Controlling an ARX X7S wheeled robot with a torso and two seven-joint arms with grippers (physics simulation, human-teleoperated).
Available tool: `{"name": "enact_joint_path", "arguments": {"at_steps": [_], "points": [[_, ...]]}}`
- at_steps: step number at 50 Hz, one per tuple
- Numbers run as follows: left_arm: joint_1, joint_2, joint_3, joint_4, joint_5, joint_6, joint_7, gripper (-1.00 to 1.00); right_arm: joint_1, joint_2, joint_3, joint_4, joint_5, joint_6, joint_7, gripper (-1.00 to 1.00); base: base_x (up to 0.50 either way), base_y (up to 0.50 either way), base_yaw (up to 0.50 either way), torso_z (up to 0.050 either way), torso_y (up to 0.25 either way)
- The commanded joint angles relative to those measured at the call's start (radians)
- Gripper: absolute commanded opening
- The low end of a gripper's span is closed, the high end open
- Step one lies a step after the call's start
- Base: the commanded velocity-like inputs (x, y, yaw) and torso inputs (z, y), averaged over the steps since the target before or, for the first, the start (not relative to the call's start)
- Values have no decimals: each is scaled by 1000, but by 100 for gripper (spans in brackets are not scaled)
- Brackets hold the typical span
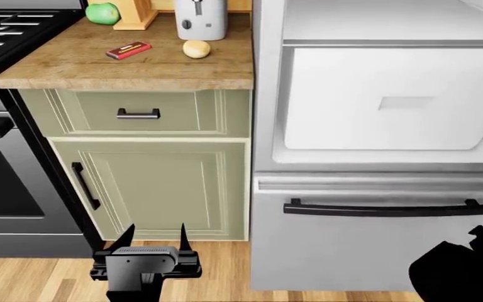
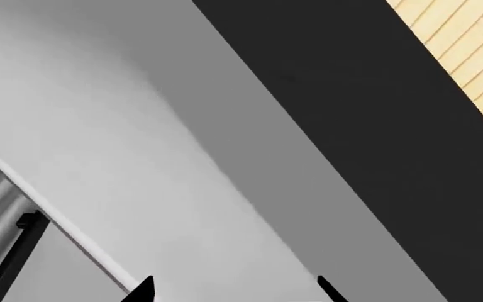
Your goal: Open the fridge door
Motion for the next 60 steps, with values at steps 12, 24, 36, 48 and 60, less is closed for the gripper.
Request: {"name": "enact_joint_path", "arguments": {"at_steps": [12,24,36,48,60], "points": [[-3,0,5,-8,0,3,-3,100,58,166,116,-12,134,73,-73,100,0,0,0,4,3],[-7,-1,10,-11,0,0,-3,100,56,271,185,-28,186,175,-124,100,0,0,0,8,4],[-9,-1,16,-13,4,-1,-5,100,91,417,256,-28,237,303,-167,100,0,0,0,11,3],[-14,0,21,-25,7,4,-3,100,48,520,329,-6,245,345,-222,100,0,0,0,2,1],[-16,-3,29,-20,10,-4,-4,100,-14,597,407,38,232,363,-272,100,0,0,0,1,0]]}}
